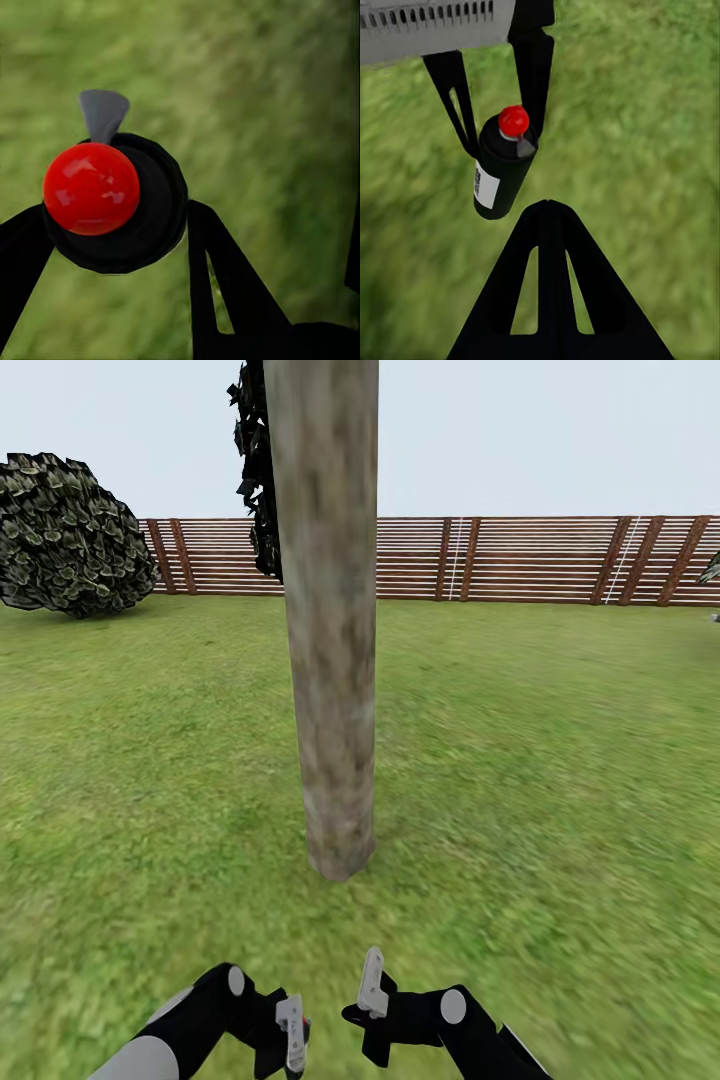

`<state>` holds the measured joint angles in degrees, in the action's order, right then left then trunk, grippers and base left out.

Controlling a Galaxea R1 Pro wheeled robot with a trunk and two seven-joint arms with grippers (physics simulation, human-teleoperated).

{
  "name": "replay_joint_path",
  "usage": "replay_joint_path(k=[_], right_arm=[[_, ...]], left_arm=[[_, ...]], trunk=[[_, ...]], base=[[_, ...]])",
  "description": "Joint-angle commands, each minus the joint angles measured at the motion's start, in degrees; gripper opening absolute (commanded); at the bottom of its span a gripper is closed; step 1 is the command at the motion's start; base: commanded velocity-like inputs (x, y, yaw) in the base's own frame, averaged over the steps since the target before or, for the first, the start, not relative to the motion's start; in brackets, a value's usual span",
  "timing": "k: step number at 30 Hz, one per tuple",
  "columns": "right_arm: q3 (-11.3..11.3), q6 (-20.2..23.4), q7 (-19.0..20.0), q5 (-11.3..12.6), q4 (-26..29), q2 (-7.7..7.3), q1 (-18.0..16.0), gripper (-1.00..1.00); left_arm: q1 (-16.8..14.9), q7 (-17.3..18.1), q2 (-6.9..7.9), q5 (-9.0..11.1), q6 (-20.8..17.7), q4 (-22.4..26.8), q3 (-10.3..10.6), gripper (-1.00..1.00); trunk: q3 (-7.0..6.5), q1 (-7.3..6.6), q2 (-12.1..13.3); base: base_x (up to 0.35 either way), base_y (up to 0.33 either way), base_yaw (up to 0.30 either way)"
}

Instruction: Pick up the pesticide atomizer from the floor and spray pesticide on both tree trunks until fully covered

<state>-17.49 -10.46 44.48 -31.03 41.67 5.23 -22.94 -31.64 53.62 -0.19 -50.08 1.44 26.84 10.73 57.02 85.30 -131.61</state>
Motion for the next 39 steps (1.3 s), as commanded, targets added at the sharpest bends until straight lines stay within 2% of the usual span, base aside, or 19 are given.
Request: replay_joint_path(k=[1, 14, 19, 26, 31, 39], right_arm=[[0.0, 0.0, 0.0, 0.0, 0.0, -0.02, 0.0, -1.0], [0.0, 0.0, -0.01, -0.07, 0.05, -0.05, 0.0, -1.0], [0.0, 0.0, -0.01, -0.02, 0.08, -0.05, 0.0, -1.0], [0.0, 0.0, -0.01, -0.06, 0.08, -0.05, 0.0, -1.0], [0.0, 0.0, -0.02, -0.08, 0.08, -0.05, 0.0, -1.0], [0.0, 0.0, -0.03, -0.09, 0.08, -0.05, 0.0, -1.0]], left_arm=[[0.0, 0.56, 0.02, 0.01, 0.05, 0.36, -0.01, -1.0], [0.09, 2.18, -0.16, 0.46, 1.2, 1.46, -0.09, -1.0], [0.14, 2.45, -1.5, 0.51, 1.33, 1.46, -0.14, -1.0], [0.15, 2.69, -2.27, 0.68, 1.51, 1.46, -0.18, -1.0], [0.09, 4.82, -2.52, 0.76, 4.14, 1.38, -0.29, -1.0], [0.04, 5.98, -2.76, 1.43, 4.57, 1.45, -0.36, -1.0]], trunk=[[0.0, 0.0, 0.0], [0.0, 0.0, 0.0], [0.0, 0.0, 0.0], [0.0, 0.0, 0.0], [0.0, 0.0, 0.0], [0.0, 0.0, 0.0]], base=[[0.0, 0.0, 0.0], [0.0, 0.0, 0.0], [0.0, 0.0, 0.0], [0.0, 0.0, 0.0], [0.0, 0.0, 0.0], [0.0, 0.0, 0.0]])
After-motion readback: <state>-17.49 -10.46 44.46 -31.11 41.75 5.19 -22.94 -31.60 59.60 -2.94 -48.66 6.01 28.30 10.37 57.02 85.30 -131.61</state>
